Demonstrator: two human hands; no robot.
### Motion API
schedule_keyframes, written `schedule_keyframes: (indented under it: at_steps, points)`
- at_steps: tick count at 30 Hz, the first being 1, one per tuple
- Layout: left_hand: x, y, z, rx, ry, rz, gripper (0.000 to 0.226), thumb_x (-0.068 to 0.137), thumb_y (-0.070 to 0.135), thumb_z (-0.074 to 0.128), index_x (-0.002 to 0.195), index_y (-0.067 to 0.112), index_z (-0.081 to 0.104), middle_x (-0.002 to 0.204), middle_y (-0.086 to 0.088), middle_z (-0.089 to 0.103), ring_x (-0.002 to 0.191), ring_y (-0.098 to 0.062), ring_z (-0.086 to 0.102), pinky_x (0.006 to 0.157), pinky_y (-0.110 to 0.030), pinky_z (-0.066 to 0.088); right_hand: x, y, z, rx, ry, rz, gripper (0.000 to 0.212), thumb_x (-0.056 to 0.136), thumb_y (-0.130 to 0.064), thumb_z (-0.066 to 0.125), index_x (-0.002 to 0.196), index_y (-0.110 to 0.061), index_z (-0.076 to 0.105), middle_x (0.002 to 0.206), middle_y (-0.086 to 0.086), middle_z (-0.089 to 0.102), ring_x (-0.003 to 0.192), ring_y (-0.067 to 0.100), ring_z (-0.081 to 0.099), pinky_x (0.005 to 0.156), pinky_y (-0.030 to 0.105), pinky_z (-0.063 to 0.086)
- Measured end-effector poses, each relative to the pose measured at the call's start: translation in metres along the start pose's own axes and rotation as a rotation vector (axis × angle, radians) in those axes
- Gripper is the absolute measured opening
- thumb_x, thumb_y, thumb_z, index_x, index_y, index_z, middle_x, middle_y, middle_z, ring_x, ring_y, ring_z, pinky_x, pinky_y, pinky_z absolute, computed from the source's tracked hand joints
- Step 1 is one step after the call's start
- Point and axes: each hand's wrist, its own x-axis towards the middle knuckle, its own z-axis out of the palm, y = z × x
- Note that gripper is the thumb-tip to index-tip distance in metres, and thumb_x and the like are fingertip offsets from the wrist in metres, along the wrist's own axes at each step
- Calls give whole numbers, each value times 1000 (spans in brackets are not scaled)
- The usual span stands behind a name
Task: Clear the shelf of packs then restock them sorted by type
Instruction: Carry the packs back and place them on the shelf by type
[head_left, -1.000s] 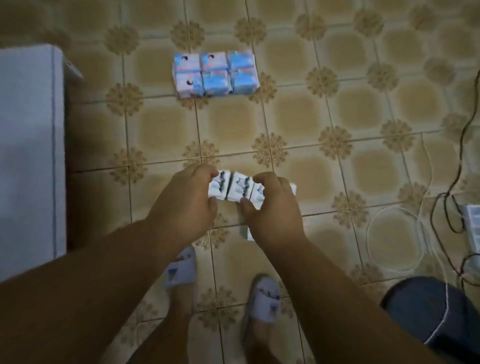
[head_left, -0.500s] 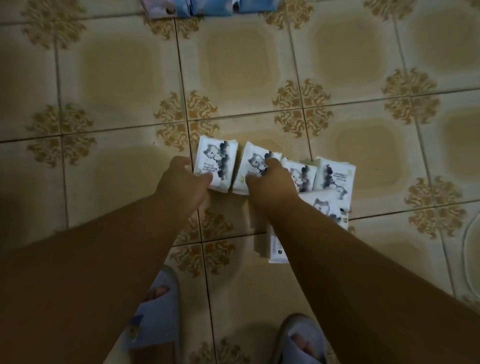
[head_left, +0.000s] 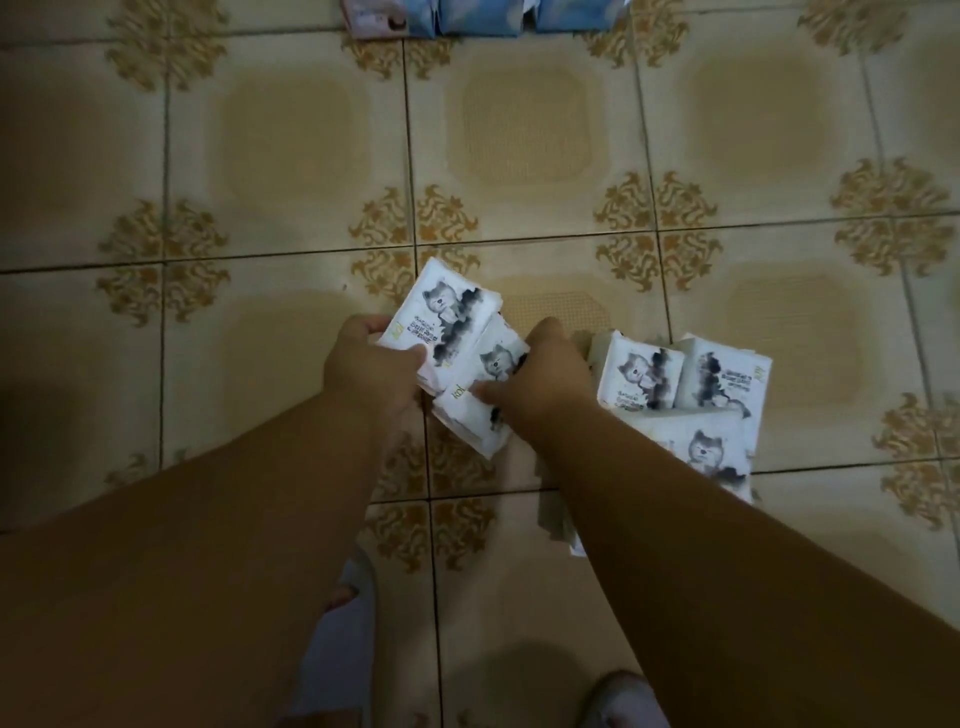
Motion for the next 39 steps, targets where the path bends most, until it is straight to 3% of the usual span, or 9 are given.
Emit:
schedule_keyframes:
  at_steps: [5,8,10,13,18,20,26,31,39]
  points:
    - [-104,76,-52,50,49,137,32,86,-2,67,85,28,54,104,-9,63,100,-36,65,87,-56,55,-102,-38,-64,191,70,-75,63,76,-34,82,127,-19,48,112,0,63,96,19,61,79,29,48]
    - [-196,151,-104,131,76,224,29,88,3,67,90,30,56,106,-6,66,98,-29,66,86,-51,56,-180,-86,-140,320,116,-93,47,79,-28,81,117,-17,56,88,-14,60,78,7,59,63,16,45]
    - [-262,203,-139,156,92,286,30,87,4,67,99,29,58,103,-2,66,90,-19,67,82,-43,59,-235,-125,-197,372,111,-74,45,78,-29,82,113,-17,58,83,-15,59,74,4,58,65,25,51]
    - [-364,287,-179,172,73,360,30,90,3,63,107,27,53,92,10,60,73,-1,57,57,-13,52,-319,-192,-280,370,125,-151,50,75,-32,84,116,-19,59,93,-9,66,80,10,64,76,35,55]
    - [-485,409,-225,97,97,478,34,91,4,62,119,22,56,101,8,61,76,5,56,52,-4,44,-422,-293,-384,455,184,-325,39,76,-27,84,105,-26,58,91,-16,65,80,0,63,73,26,55]
    - [-507,448,-245,7,110,517,34,92,3,62,120,20,56,100,6,62,75,7,57,55,-6,48,-446,-330,-408,514,221,-375,36,75,-27,84,102,-26,61,90,-14,68,76,-5,64,69,20,55]
    - [-524,573,-290,-175,46,639,34,89,4,63,104,34,58,108,2,69,93,-20,70,75,-52,60,-477,-447,-461,747,313,-530,41,75,-25,84,110,-19,65,97,-7,73,83,4,70,68,24,56]
    - [-538,652,-314,-250,57,732,40,92,2,61,95,42,56,109,2,69,94,-22,71,77,-51,60,-486,-526,-486,833,358,-638,36,75,-33,84,104,-28,65,98,-8,73,91,11,71,83,42,59]
    - [-531,756,-364,-448,342,872,39,90,8,66,94,45,57,104,6,70,89,-14,70,79,-47,60,-463,-685,-514,860,224,-881,40,75,-31,84,108,-23,63,99,-7,73,89,9,71,80,38,59]
